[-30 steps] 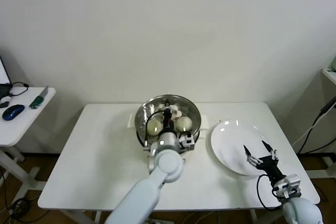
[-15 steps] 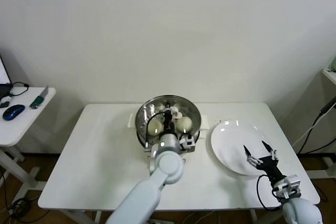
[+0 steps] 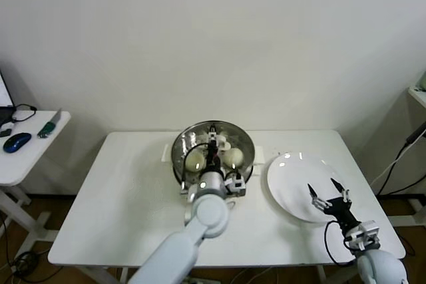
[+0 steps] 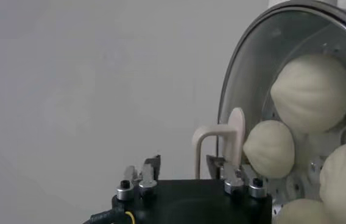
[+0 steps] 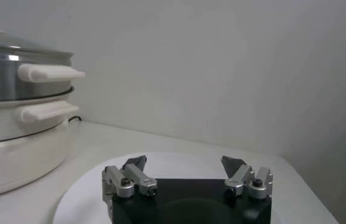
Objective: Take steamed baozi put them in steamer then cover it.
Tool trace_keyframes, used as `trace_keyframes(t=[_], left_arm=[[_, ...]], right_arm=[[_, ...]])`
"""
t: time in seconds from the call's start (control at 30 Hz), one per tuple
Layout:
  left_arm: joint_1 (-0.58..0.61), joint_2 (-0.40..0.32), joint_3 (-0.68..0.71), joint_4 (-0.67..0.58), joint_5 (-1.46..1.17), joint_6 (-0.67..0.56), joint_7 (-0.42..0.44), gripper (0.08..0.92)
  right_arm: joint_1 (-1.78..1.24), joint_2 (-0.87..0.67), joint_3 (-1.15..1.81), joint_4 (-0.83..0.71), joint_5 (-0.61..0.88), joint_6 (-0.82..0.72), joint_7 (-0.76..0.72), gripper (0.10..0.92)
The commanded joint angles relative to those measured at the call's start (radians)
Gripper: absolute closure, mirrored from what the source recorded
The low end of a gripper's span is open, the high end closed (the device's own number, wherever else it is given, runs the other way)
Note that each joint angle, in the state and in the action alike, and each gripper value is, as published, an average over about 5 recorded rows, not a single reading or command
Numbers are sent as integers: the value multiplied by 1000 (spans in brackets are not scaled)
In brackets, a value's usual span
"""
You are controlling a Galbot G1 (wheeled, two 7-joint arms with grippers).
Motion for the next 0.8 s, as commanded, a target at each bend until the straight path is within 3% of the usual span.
trace_keyframes(t=[0.03, 0.27, 0.4, 0.63, 0.8], left_arm=[[47, 86, 2, -181, -41, 50, 16, 420], [137, 169, -43, -311, -83, 50, 8, 223], [211, 227, -91, -387, -152, 50, -33, 181], [376, 291, -265, -509, -444, -2, -297, 177], [515, 286, -474, -536, -739, -143, -457, 177]], right_arm=[[10, -1, -13, 13, -19, -46, 18, 203], [20, -16, -27, 47, -41, -113, 28, 203], [22, -19, -27, 53, -33, -118, 32, 203], [15, -26, -21, 59, -8, -114, 36, 203], [10, -26, -20, 63, -5, -102, 28, 203]])
